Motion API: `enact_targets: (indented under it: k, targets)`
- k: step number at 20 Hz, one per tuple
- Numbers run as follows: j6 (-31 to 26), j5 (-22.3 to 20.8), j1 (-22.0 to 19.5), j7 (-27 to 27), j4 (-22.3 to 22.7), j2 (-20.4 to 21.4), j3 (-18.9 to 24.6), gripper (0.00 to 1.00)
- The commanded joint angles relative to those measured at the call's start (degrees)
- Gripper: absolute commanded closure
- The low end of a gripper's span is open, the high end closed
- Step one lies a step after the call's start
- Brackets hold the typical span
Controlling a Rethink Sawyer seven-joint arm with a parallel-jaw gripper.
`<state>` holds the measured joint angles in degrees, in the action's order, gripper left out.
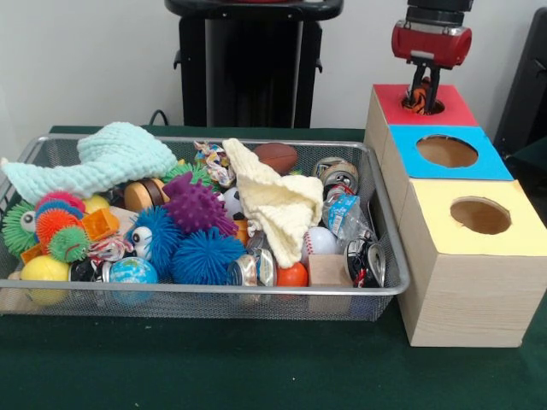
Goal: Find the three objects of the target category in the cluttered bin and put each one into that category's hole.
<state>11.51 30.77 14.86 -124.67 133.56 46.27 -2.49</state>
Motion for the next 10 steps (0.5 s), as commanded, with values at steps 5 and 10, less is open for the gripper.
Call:
enact_targets:
  k: [5, 10]
  targets:
    - [4.8, 0.0, -0.6, -17.2, -1.5, -10.2, 7.0, 1.0]
    - [6.3, -0.5, -1.4, -16.8, -2.4, -12.1, 7.5, 1.0]
